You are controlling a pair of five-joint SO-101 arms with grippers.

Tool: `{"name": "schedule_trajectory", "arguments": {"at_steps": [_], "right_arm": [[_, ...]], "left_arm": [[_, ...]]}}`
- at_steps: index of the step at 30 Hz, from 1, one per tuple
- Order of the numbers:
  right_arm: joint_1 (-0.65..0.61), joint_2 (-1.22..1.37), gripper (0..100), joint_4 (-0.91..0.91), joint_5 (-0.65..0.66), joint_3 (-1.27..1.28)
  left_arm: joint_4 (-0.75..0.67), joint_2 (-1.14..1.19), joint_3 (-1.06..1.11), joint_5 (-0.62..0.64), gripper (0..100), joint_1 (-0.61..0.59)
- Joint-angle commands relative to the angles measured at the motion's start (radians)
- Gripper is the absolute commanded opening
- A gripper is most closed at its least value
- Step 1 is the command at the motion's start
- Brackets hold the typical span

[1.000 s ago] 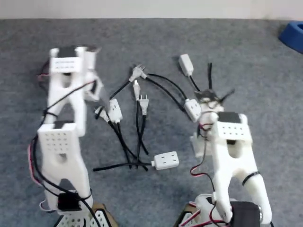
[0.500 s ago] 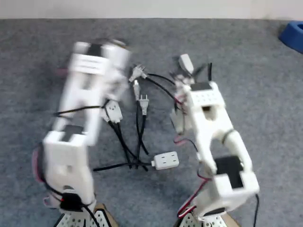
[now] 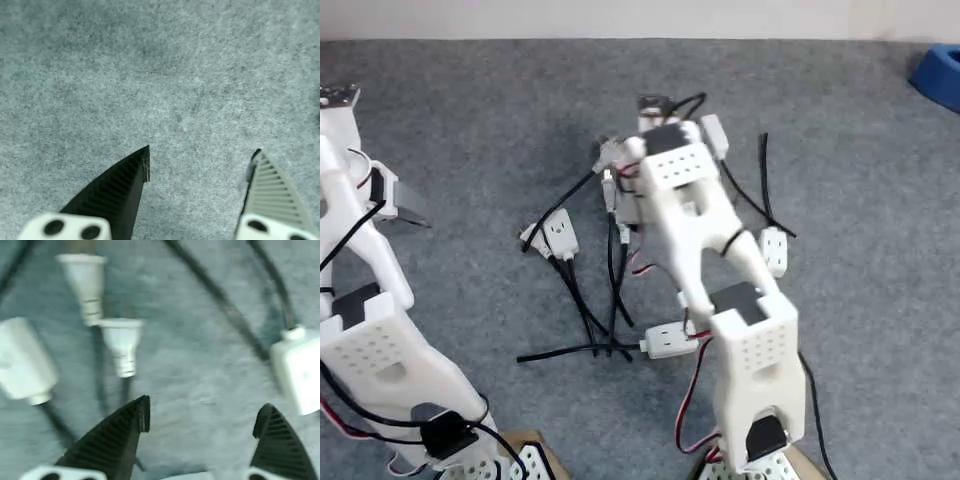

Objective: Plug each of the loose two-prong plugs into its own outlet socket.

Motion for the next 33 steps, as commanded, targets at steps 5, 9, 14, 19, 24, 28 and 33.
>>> {"name": "schedule_trajectory", "arguments": {"at_steps": [5, 9, 14, 19, 24, 28, 33], "right_arm": [[-0.081, -0.012, 32.9, -0.131, -0.071, 0.016], [-0.096, 0.038, 32.8, -0.231, -0.038, 0.061], [-0.125, 0.096, 32.8, -0.259, 0.017, 0.059], [-0.137, 0.120, 32.8, -0.263, 0.061, 0.058], [-0.116, 0.114, 32.8, -0.271, 0.117, 0.058], [-0.053, 0.116, 32.8, -0.213, 0.114, -0.024], [-0.005, 0.117, 32.8, -0.099, 0.057, -0.159]], "left_arm": [[-0.009, -0.056, -0.004, -0.009, 32, -0.028], [-0.026, -0.056, -0.004, -0.009, 32, -0.045], [-0.031, -0.056, -0.004, -0.009, 32, -0.054], [-0.031, -0.054, -0.002, -0.009, 32, -0.054], [-0.078, -0.056, 0.064, -0.011, 32, -0.054], [-0.129, -0.056, 0.120, -0.012, 32, -0.054], [-0.152, -0.056, 0.136, -0.012, 32, -0.053]]}}
